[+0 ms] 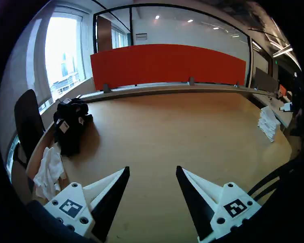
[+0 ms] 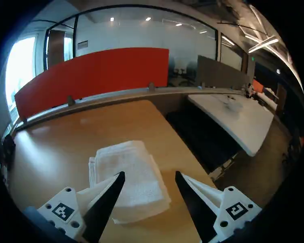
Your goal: Fold towel
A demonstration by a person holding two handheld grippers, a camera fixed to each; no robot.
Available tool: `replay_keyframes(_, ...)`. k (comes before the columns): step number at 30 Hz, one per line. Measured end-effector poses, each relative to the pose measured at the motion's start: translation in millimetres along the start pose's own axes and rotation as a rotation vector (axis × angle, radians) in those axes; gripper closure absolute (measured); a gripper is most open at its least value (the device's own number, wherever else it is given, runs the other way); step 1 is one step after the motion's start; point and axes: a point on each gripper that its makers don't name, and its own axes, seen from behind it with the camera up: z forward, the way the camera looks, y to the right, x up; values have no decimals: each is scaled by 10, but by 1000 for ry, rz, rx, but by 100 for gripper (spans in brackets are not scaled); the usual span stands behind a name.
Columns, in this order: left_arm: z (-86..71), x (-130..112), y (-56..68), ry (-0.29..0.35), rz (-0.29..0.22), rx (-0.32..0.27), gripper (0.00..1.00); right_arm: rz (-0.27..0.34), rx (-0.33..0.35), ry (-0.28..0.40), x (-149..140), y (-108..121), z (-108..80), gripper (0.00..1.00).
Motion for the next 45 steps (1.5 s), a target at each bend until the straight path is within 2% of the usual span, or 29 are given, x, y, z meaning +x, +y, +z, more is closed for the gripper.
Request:
replay_keyframes(6,-1,15,-1,2,2,2,16,1,-21,113,218,-38,-48,4)
replay_keyframes(17,-11,40,-9,7,-1,5,16,-4,-54,207,411,-45,-119,4)
replay_keyframes(23,-19,62,-23,12,-10,8,16,-35,-68,267,567,-82,-183,4)
replay_keyframes(30,-18,93,-21,19,-10,8,16,-75,-34,325,735,-274,-272,4)
replay_keyframes(45,-45,278,-102,66,-36,22,16,-61,48,384,966,-675,-402,4)
